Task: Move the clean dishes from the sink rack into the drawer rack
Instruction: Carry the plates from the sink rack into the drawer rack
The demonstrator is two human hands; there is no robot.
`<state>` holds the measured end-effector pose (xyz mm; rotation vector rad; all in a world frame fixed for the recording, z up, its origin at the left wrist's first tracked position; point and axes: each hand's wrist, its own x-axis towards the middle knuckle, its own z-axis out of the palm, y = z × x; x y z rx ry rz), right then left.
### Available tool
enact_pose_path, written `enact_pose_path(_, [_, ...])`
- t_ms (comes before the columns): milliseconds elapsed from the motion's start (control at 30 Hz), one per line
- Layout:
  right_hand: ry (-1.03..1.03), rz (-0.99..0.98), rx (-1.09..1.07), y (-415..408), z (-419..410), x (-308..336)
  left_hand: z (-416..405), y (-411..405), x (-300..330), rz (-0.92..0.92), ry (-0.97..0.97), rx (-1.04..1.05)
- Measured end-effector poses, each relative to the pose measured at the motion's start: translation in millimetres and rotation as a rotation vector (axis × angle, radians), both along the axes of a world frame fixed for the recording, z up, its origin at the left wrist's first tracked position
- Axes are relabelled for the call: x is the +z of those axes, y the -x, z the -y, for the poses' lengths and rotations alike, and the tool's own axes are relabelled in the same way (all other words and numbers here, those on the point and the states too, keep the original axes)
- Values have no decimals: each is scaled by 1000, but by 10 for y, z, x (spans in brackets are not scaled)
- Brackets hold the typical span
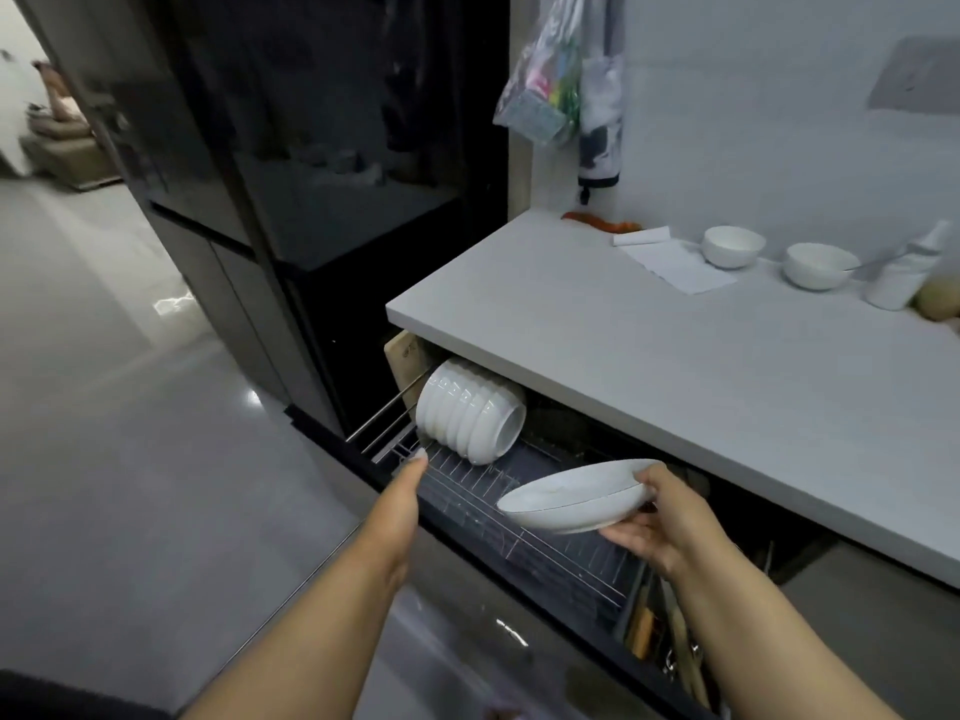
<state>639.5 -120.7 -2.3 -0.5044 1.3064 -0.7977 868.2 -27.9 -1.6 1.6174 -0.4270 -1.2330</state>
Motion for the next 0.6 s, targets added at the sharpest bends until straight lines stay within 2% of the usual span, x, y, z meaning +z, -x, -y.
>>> enact_pose_path(167, [-90,-85,36,-314,431,-381,350,-262,-270,155,-15,-46])
enact_pose_path(233, [-116,-112,78,-432,604,-544,558,-364,-393,329,-79,-114])
enact_pose_path(333, [-139,-145,123,-604,865,-771,833,-471,-575,692,-265,-331])
enact_pose_path(433, [-136,-180,171,-799,1116,-1005,983,-560,-754,975,-368,-541])
enact_pose_path(600, [-113,-254,222,-1113,1447,-1301,1159,-732,-1027,1250,-397,-713])
